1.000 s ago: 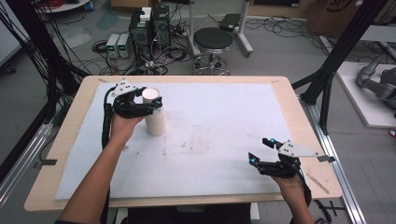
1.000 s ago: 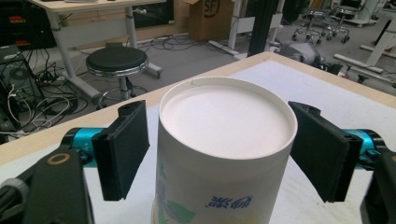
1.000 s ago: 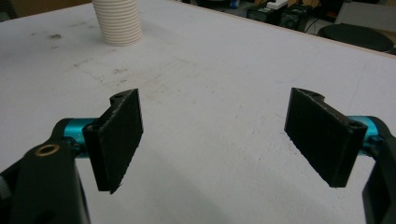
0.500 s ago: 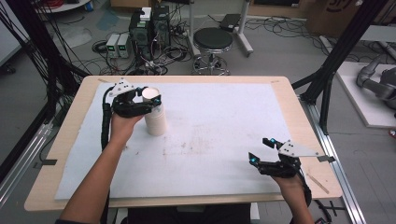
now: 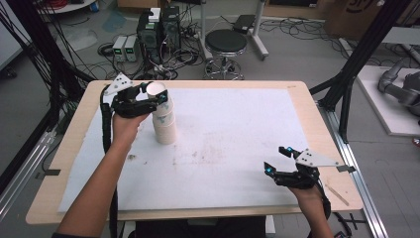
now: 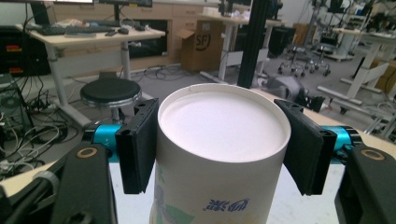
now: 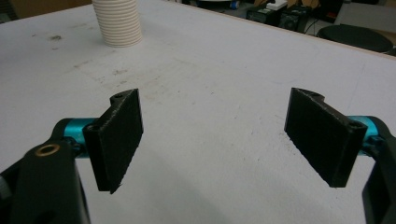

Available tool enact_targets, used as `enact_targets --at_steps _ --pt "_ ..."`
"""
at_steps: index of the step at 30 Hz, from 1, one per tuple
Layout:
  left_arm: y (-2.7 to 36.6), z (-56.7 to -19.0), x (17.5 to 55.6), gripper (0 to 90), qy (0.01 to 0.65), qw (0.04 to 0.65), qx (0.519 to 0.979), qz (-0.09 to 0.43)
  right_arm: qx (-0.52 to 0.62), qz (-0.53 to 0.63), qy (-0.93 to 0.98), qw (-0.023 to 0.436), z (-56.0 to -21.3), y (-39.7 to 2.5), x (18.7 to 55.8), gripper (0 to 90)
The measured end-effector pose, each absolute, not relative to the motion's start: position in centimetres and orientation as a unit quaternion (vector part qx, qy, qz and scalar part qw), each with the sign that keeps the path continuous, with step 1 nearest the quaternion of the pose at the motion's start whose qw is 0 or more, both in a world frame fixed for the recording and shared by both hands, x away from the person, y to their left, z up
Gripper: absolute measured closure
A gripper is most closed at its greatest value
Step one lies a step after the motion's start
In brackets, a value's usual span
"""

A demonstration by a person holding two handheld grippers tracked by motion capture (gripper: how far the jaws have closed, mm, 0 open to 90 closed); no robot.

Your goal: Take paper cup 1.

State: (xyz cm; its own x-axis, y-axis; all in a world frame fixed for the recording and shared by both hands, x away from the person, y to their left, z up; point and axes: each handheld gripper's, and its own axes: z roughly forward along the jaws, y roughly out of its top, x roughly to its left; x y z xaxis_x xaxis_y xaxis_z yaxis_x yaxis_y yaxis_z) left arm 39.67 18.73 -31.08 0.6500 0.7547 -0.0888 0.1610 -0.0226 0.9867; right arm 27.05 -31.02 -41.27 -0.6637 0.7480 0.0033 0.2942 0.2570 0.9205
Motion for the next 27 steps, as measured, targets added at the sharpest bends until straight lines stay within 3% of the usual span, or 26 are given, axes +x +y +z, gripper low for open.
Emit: enact_targets --at_steps 17,27 --pt "20.6 -26.2 37.0 34.7 0.307 0.662 0.629 0.267 0.343 0.505 0.76 0.225 -41.1 -31.1 27.0 20.0" --pt "22.7 -26.1 33.5 34.7 0.287 0.668 0.63 0.272 0.34 0.504 0.761 0.227 -41.1 -31.0 27.0 20.1"
